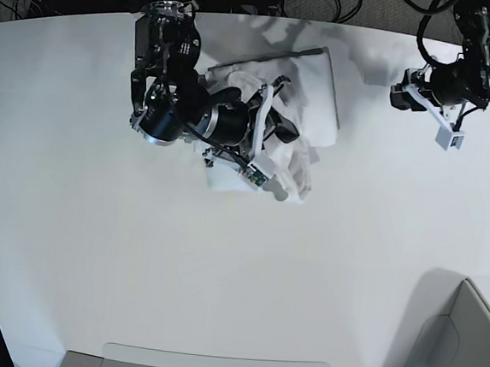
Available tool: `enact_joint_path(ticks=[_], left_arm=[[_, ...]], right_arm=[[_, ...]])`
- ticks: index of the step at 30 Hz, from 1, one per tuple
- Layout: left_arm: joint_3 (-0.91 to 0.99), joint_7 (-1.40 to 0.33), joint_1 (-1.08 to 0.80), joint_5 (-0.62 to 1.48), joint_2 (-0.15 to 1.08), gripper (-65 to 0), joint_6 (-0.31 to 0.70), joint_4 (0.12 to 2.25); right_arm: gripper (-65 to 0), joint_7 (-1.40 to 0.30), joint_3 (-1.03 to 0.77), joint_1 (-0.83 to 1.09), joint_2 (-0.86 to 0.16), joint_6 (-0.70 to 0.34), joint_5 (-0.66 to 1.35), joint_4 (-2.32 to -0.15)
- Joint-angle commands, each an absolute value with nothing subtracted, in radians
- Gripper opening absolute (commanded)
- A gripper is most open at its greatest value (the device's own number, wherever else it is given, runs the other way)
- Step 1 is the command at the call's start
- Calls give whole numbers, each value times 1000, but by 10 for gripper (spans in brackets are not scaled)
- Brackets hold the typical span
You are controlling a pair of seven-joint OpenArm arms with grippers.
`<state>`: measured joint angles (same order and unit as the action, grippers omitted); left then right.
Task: Fold the T-shirt properly
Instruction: 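Lift the strip end with the right gripper and fold it over toward the left gripper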
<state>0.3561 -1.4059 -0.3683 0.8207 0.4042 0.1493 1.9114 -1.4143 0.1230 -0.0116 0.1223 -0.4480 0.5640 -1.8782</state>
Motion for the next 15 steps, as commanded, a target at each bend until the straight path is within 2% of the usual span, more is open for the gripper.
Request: enact_joint_path(ticks=[1, 7, 8, 11, 15], left_arm=[[360, -1396, -367, 796, 417, -476, 150, 1925], [355, -1396, -366, 679, 400, -474, 154, 1925], [355, -1396, -366, 673, 400, -474, 154, 1925], [355, -1396, -366, 677, 398, -474, 154, 1925], [355, -1396, -366, 673, 381, -474, 154, 1925]], right_arm=[[-650, -1396, 147, -33, 134, -446, 585, -1893], [-650, -1396, 242, -81, 134, -446, 568, -1801], [-631, -1396, 259, -88, 134, -446, 570, -1784], [-510, -1396, 300, -104, 134, -446, 570, -1764], [-387, -1396, 346, -110, 134, -446, 572, -1765]])
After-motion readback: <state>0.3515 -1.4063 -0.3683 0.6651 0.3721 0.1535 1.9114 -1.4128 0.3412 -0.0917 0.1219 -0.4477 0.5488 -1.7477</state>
